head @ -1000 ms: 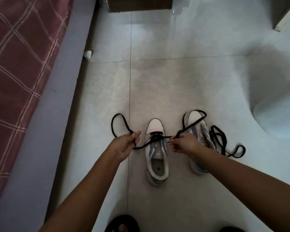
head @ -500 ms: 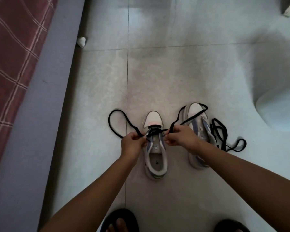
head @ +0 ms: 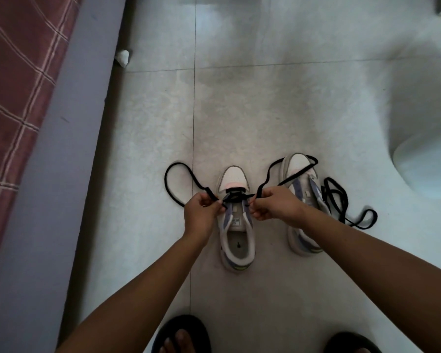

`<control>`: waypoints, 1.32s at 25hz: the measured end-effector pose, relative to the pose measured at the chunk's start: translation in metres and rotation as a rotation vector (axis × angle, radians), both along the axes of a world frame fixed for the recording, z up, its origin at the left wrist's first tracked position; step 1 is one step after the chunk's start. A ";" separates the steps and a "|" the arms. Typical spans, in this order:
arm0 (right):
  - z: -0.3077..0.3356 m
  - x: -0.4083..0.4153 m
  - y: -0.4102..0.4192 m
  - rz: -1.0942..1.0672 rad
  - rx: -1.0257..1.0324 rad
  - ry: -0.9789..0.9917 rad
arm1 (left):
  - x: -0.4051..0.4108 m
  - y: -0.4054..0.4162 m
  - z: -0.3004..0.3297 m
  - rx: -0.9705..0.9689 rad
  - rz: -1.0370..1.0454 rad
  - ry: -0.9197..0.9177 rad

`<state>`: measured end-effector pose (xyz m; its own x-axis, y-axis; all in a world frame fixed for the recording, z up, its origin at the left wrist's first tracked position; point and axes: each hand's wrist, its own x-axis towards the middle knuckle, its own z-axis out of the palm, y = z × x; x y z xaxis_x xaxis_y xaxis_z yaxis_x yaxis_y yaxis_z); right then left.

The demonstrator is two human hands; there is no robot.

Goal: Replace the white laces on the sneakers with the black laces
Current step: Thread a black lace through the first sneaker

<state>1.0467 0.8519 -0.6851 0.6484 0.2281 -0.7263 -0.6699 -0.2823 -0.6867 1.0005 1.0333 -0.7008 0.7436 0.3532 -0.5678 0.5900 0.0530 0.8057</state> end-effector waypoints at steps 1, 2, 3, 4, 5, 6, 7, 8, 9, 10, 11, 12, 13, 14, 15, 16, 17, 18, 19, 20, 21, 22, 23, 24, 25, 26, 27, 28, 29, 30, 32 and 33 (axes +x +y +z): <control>0.001 0.000 -0.001 0.008 0.010 0.001 | -0.001 0.000 0.000 0.009 -0.015 -0.018; 0.001 0.001 -0.001 0.020 0.018 -0.007 | -0.001 0.001 0.000 0.015 -0.032 -0.039; 0.001 0.002 -0.001 0.037 0.017 -0.027 | -0.002 0.001 0.000 0.020 -0.047 -0.064; 0.002 0.002 0.000 0.058 0.000 -0.058 | -0.003 0.001 0.000 0.028 -0.062 -0.089; 0.002 0.002 0.002 0.077 -0.034 -0.096 | -0.004 0.000 0.001 0.039 -0.076 -0.111; 0.002 0.001 0.005 0.075 -0.074 -0.136 | -0.005 -0.001 0.001 0.056 -0.089 -0.129; 0.001 -0.002 0.008 0.054 -0.114 -0.171 | -0.005 -0.002 0.001 0.081 -0.105 -0.149; 0.000 -0.005 0.011 0.019 -0.140 -0.200 | -0.006 -0.003 0.001 0.118 -0.130 -0.172; -0.002 -0.008 0.013 0.000 -0.169 -0.232 | -0.008 -0.004 0.000 0.163 -0.167 -0.199; -0.003 -0.010 0.014 0.009 -0.213 -0.274 | -0.009 -0.005 0.000 0.211 -0.213 -0.225; -0.004 -0.012 0.014 0.058 -0.281 -0.326 | -0.010 -0.005 0.000 0.258 -0.263 -0.248; -0.004 -0.015 0.013 0.125 -0.346 -0.379 | -0.012 -0.005 0.001 0.305 -0.314 -0.273; -0.003 -0.017 0.012 0.201 -0.406 -0.440 | -0.014 -0.006 0.001 0.353 -0.362 -0.305; -0.002 -0.021 0.012 0.281 -0.456 -0.510 | -0.016 -0.006 0.003 0.397 -0.402 -0.341; 0.000 -0.025 0.013 0.358 -0.507 -0.581 | -0.018 -0.006 0.004 0.436 -0.438 -0.372; 0.002 -0.029 0.016 0.429 -0.560 -0.646 | -0.020 -0.007 0.005 0.476 -0.473 -0.385; 0.004 -0.032 0.020 0.489 -0.623 -0.692 | -0.022 -0.008 0.006 0.525 -0.511 -0.379; 0.005 -0.034 0.024 0.545 -0.692 -0.715 | -0.026 -0.011 0.007 0.586 -0.547 -0.365; 0.005 -0.034 0.029 0.602 -0.754 -0.709 | -0.030 -0.014 0.008 0.646 -0.584 -0.353; 0.006 -0.033 0.034 0.652 -0.811 -0.692 | -0.035 -0.018 0.008 0.704 -0.634 -0.341; 0.008 -0.033 0.038 0.687 -0.868 -0.682 | -0.039 -0.020 0.008 0.761 -0.694 -0.328; 0.010 -0.033 0.042 0.706 -0.924 -0.695 | -0.042 -0.021 0.008 0.807 -0.747 -0.314; 0.014 -0.034 0.044 0.700 -0.994 -0.764 | -0.043 -0.020 0.008 0.826 -0.777 -0.297; 0.017 -0.036 0.045 0.683 -1.037 -0.828 | -0.042 -0.018 0.009 0.792 -0.760 -0.282; 0.021 -0.037 0.044 0.676 -1.042 -0.902 | -0.040 -0.017 0.010 0.707 -0.697 -0.263; 0.020 -0.039 0.042 0.682 -1.026 -0.996 | -0.037 -0.015 0.011 0.611 -0.611 -0.238; 0.018 -0.040 0.040 0.718 -0.990 -1.041 | -0.033 -0.014 0.012 0.523 -0.533 -0.199; 0.017 -0.040 0.038 0.768 -0.942 -1.011 | -0.029 -0.013 0.013 0.459 -0.481 -0.153; 0.017 -0.038 0.039 0.791 -0.915 -0.970 | -0.026 -0.012 0.013 0.423 -0.457 -0.114; 0.016 -0.036 0.040 0.791 -0.924 -0.948 | -0.024 -0.011 0.012 0.394 -0.440 -0.089; 0.006 -0.029 0.042 0.847 -0.973 -0.868 | -0.024 -0.009 0.013 0.360 -0.411 -0.083; 0.002 -0.028 0.043 0.857 -0.981 -0.827 | -0.024 -0.008 0.013 0.353 -0.413 -0.100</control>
